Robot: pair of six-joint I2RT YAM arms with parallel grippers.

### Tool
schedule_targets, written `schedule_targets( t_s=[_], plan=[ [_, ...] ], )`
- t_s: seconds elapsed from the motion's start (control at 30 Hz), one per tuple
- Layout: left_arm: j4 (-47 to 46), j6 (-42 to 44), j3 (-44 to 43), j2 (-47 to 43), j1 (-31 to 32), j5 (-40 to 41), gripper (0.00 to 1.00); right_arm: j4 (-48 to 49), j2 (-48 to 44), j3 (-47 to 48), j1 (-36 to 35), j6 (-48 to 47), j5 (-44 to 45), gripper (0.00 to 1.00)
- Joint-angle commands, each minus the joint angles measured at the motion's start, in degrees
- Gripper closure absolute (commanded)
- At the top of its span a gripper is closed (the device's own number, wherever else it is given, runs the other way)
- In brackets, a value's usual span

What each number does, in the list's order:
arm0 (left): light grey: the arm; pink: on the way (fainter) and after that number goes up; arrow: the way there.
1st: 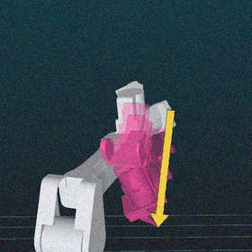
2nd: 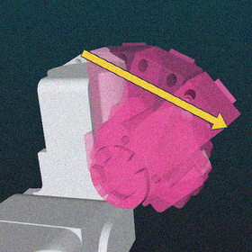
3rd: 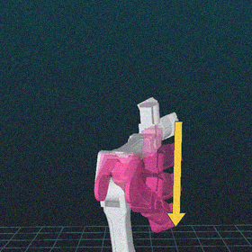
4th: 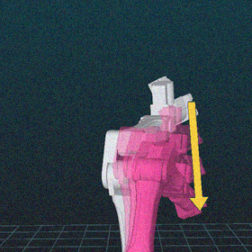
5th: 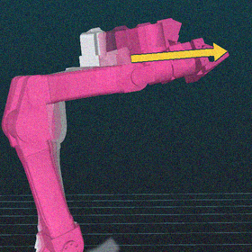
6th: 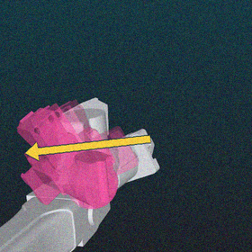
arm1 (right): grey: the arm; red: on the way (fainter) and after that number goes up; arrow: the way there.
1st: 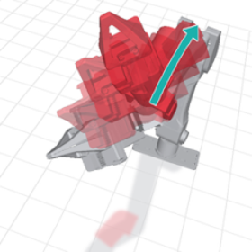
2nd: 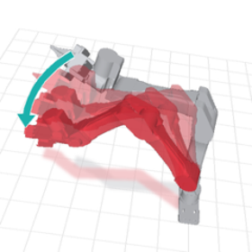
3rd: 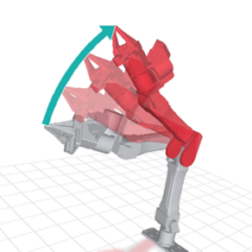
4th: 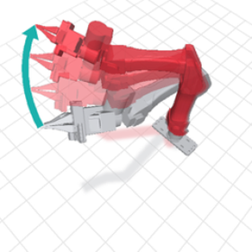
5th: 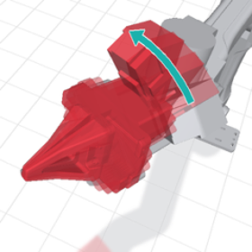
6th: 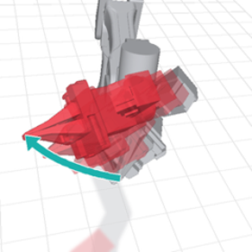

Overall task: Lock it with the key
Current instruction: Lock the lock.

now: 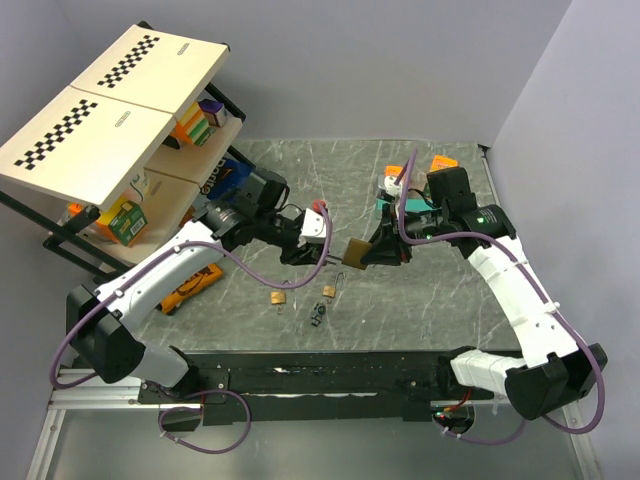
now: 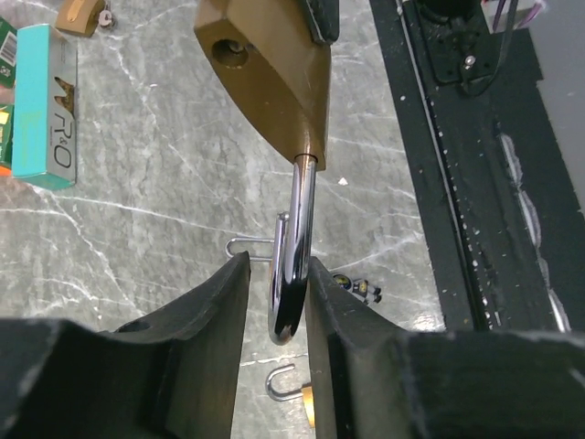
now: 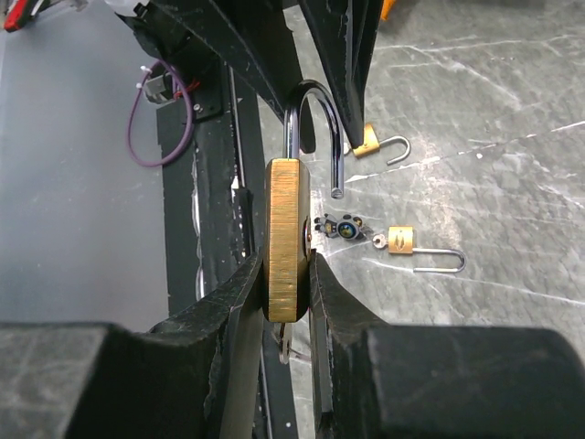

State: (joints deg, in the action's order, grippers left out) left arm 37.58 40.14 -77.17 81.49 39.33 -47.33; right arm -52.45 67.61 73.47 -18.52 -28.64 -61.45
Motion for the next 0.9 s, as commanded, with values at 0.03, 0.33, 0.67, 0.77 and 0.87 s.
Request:
schedule_targets(
  t_s=[0.03, 0.33, 0.67, 0.77, 0.87],
  plan=[
    [-0.67, 3.19, 0.26, -1.51, 0.48, 1.89, 0.61, 2.96, -3.36, -0.43, -0.28, -1.07, -2.71, 1.00],
    [-1.02, 5.03, 1.75, -1.60, 0.48, 2.60, 0.59, 4.89, -4.68, -2.19, -0.37, 1.48, -2.71, 1.00],
    [-1.72, 6.00, 2.99, -1.78, 1.01, 1.81, 0.60, 8.32, -5.91, -3.77, -0.28, 5.17, -2.71, 1.00],
    [-2.43, 5.56, 3.68, -2.13, 1.10, 0.93, 0.62, 8.50, -5.83, -3.78, -0.29, 5.88, -2.80, 1.00],
    [-3.21, 5.30, 4.48, -2.57, 1.45, 0.40, 0.64, 8.59, -5.83, -3.77, -0.29, 6.06, -2.71, 1.00]
  ],
)
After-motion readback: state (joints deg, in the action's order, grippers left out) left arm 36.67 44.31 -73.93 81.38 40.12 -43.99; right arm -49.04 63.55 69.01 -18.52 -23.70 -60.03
